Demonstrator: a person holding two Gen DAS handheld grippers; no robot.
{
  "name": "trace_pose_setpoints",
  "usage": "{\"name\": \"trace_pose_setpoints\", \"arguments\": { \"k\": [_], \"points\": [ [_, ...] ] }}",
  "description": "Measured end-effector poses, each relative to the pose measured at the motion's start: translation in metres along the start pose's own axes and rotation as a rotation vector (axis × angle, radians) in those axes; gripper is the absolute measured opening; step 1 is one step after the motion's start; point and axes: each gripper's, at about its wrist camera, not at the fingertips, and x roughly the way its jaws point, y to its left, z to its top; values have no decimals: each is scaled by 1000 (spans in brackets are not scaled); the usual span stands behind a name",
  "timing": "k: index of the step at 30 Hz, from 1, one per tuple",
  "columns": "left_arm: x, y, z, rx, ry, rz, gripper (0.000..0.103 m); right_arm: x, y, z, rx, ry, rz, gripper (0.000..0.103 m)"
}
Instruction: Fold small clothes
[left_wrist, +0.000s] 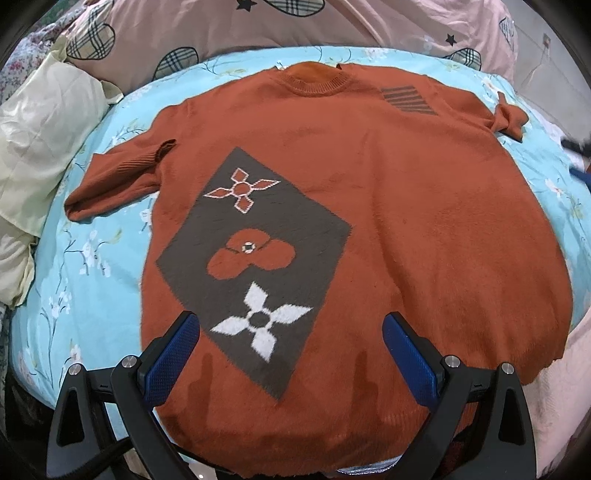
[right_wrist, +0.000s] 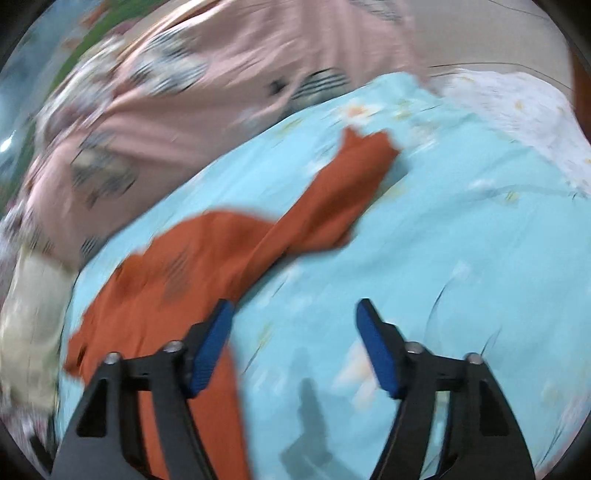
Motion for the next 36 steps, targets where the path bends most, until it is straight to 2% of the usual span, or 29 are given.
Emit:
{"name": "trace_pose_setpoints", "arguments": {
  "k": [5,9,12,16,17,18,19,20,23,29,33,36],
  "points": [
    [17,-8,12,4,26,-7,100,50,-44,80,91,-34,-33,45],
    [33,-13,22,10,54,-1,100,81,-76,130,138,-51,-70,43],
    [46,-18,31,17,77,0,100,102,-92,155,152,-35,-86,43],
    [60,-22,40,20,91,2,100,136,-96,173,122,36,-97,43],
    [64,-22,43,16,97,2,100,142,-95,174,112,48,-104,37],
    [68,-21,46,12,99,0,100,146,-91,175,98,51,-101,28],
    [71,-21,47,7,102,-2,100,145,-86,174,92,47,-84,8],
    [73,-21,49,3,103,-4,100,143,-81,173,91,36,-65,9],
    [75,-19,52,-9,100,-12,100,122,-42,162,12,0,-2,8],
    [73,-12,50,-24,81,-42,100,83,79,109,-168,-15,230,8],
    [62,-4,42,-61,72,-88,100,78,171,56,-259,41,407,8],
    [52,5,34,-86,54,-101,100,87,232,9,-307,116,496,8]
  ]
}}
